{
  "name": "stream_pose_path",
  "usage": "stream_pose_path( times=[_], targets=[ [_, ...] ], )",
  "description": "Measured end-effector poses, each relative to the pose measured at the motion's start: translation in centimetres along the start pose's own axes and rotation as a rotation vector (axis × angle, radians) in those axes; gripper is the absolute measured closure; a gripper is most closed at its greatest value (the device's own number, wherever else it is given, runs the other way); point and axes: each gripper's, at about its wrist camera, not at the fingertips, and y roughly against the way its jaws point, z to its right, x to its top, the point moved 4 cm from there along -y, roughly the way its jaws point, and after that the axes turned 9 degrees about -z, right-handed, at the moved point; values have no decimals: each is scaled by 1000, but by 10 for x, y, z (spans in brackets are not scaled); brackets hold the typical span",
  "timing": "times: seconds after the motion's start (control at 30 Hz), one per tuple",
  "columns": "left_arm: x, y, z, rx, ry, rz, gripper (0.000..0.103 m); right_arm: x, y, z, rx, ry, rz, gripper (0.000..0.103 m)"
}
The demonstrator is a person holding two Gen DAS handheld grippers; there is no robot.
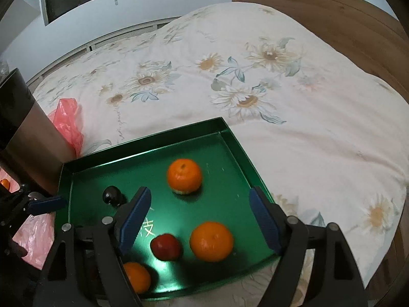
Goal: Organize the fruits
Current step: 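Move both open grippers back toward the last apple and orange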
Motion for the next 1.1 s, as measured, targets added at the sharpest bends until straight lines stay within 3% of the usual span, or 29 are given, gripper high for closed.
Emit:
stream_pose_path(
  times=[0.27, 0.4, 0.6, 0.87, 1.1],
  targets=[
    [-24, 39, 1, -14, -22, 52, 13, -17, 23, -17, -13, 2, 10, 0],
    [-39, 54, -1, -9, -41, 67, 2, -26, 32, -28, -20, -7, 16, 0],
    [-64, 73, -10, 2, -47, 95, 2, -39, 43, -44, -27, -14, 9, 0],
    [-100, 100, -43, 16, 32, 116, 2, -56, 57, -78, -30, 19, 0, 0],
    [-133, 124, -81, 88, 80, 127, 2, -74, 66, -113, -11, 54, -36, 0]
  ],
)
